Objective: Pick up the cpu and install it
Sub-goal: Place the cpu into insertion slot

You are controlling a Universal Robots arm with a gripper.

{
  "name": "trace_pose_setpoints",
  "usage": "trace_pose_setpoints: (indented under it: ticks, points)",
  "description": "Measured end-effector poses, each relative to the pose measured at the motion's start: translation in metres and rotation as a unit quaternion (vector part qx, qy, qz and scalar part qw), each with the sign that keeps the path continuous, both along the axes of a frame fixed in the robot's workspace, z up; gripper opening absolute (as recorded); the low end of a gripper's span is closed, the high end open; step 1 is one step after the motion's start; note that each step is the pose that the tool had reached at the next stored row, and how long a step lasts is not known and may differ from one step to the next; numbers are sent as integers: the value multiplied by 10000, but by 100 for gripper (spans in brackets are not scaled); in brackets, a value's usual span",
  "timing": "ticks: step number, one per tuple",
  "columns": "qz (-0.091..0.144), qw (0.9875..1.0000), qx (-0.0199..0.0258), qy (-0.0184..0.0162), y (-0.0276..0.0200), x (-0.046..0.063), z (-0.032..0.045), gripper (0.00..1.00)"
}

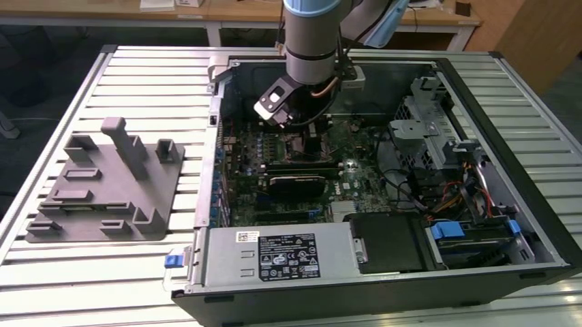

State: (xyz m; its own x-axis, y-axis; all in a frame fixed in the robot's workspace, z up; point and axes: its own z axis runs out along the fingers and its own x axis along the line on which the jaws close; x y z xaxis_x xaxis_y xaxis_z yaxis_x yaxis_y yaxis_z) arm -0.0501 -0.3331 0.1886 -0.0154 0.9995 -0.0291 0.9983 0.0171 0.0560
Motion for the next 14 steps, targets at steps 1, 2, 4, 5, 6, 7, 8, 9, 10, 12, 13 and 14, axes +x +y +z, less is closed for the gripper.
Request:
trace_pose_setpoints:
  ticks: [1,2,4,5,6,7,8,9,10,12,13,14]
  points:
    - [0,10000,0,0,-1,0,-1,55]
    - [0,10000,0,0,-1,0,-1,55]
    - [0,10000,0,0,-1,-1,-2,55]
    - [0,10000,-1,0,-1,-1,-2,55]
    - [0,10000,-1,0,-1,-1,-2,55]
    - [0,10000,-1,0,-1,-1,-2,55]
    - [-1,10000,-1,0,-2,-1,-2,55]
    - [0,10000,0,-1,-1,0,-4,55]
    - [-1,10000,0,-3,-1,0,-5,55]
    - [0,10000,9,-6,3,2,-10,62]
    - [0,10000,8,-6,3,2,-10,62]
    - [0,10000,7,-5,3,2,-10,62]
